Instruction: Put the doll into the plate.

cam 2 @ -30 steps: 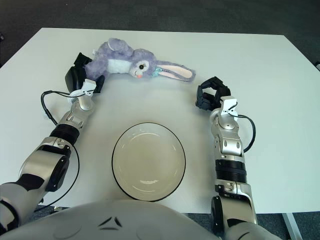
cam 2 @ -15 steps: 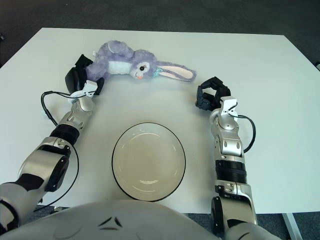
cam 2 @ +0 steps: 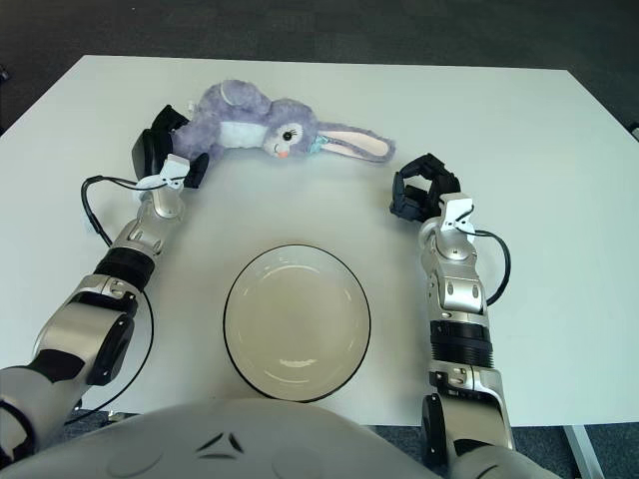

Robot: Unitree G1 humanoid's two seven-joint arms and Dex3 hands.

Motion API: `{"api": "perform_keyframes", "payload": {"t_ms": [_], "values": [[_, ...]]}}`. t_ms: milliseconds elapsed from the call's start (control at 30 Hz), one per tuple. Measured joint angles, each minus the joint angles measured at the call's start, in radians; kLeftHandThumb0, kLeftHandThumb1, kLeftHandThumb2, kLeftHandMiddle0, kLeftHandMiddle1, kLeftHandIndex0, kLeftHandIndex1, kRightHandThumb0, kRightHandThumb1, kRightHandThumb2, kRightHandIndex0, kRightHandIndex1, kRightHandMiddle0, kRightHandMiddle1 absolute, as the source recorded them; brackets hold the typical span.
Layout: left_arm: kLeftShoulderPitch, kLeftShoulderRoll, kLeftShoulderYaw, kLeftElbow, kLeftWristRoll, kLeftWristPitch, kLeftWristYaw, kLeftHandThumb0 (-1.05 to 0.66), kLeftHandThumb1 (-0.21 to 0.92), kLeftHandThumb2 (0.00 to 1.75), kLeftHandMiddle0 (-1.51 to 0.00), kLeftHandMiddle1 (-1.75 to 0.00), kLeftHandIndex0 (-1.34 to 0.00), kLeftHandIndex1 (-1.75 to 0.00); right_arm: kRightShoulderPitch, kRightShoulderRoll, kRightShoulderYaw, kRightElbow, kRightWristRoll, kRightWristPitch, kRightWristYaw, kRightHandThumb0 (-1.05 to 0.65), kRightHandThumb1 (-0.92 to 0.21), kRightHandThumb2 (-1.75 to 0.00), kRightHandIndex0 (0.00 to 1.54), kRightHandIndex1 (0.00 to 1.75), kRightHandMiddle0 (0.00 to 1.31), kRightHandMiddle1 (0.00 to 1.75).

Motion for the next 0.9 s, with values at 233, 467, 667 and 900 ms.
{"api": "perform_keyframes", "payload": {"t_ms": [233, 467, 667, 900], "values": [[0.063, -0.008, 0.000, -0.147, 0.012, 0.065, -0.035, 0.00, -0.08, 1.58, -1.03, -1.18, -0.83, -1.75, -0.001, -0.002, -0.001, 0.000, 0.000, 0.000, 0.005, -0.45, -0.40, -1.21, 1.19, 1.75, 0.55, 1.75], [0.148, -0.010, -0.007, -0.372, 0.043, 0.173, -0.114, 0.00, -0.07, 1.57, -1.03, -1.18, -0.81, -1.75, 0.000, -0.002, -0.001, 0.000, 0.000, 0.001, 0.006, -0.45, -0.40, -1.21, 1.19, 1.75, 0.55, 1.75], [0.188, -0.008, -0.008, -0.476, 0.055, 0.227, -0.177, 0.00, -0.09, 1.60, -1.03, -1.20, -0.82, -1.75, -0.001, -0.002, 0.000, 0.001, 0.000, 0.002, 0.006, -0.45, -0.40, -1.21, 1.19, 1.75, 0.55, 1.75], [0.223, -0.009, -0.003, -0.556, 0.032, 0.243, -0.253, 0.00, -0.11, 1.61, -1.05, -1.20, -0.83, -1.75, -0.003, -0.002, 0.000, 0.003, 0.000, 0.002, 0.006, -0.45, -0.41, -1.20, 1.18, 1.75, 0.54, 1.75]]}}
